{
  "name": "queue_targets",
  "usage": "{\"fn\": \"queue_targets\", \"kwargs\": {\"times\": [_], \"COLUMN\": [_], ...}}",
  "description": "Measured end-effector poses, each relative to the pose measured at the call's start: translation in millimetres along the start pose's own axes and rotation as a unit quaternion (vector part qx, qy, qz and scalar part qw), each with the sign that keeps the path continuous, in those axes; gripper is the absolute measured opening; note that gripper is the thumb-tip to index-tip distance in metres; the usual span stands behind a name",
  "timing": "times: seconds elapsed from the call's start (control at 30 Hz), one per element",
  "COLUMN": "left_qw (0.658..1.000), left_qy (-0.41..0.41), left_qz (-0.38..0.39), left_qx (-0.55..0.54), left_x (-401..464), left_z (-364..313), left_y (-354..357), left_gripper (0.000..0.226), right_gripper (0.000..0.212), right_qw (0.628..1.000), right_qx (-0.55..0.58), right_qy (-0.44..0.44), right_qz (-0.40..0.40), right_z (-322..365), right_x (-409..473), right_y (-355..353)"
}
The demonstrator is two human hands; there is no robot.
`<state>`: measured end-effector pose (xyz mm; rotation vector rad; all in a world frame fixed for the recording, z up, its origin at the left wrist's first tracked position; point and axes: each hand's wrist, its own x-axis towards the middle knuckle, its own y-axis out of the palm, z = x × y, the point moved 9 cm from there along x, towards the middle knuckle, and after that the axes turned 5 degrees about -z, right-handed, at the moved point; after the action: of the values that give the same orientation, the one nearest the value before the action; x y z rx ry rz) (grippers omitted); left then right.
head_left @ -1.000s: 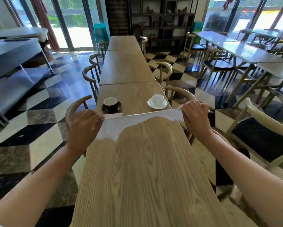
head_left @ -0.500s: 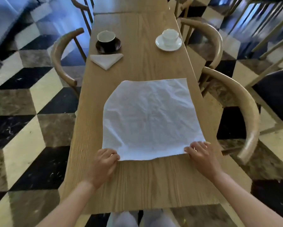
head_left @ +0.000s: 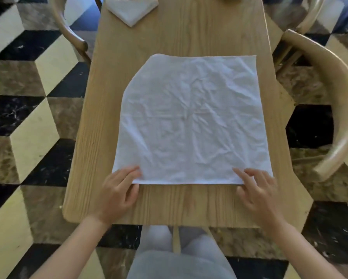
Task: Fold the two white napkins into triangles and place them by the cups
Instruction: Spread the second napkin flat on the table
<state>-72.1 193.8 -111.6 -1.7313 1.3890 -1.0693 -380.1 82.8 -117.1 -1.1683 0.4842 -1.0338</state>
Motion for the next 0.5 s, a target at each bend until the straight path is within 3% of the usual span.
{"fn": "queue_targets", "kwargs": {"times": [0.13,0.27,0.37,0.5], "left_qw": [0.999,0.998,0.988,0.976], "left_qy": [0.003,-0.031,-0.071,-0.115], "left_qz": [-0.03,0.048,0.099,0.104], "left_qx": [-0.012,0.033,0.096,0.155], "left_x": [36.6,77.3,82.7,71.6], "left_z": [-47.2,-86.2,-66.0,-3.7], "left_y": [25.0,83.1,104.7,83.8], "left_gripper": [0.043,0.052,0.057,0.067], "right_gripper": [0.049,0.056,0.055,0.06], "right_qw": [0.999,0.994,0.987,0.979], "right_qx": [0.016,-0.023,-0.071,-0.112], "right_qy": [-0.001,0.038,0.041,0.076], "right_qz": [0.032,0.097,0.14,0.15], "right_z": [59.5,77.1,55.5,-7.9], "right_x": [26.1,60.2,65.2,57.5], "right_y": [25.0,67.4,86.2,70.6]}}
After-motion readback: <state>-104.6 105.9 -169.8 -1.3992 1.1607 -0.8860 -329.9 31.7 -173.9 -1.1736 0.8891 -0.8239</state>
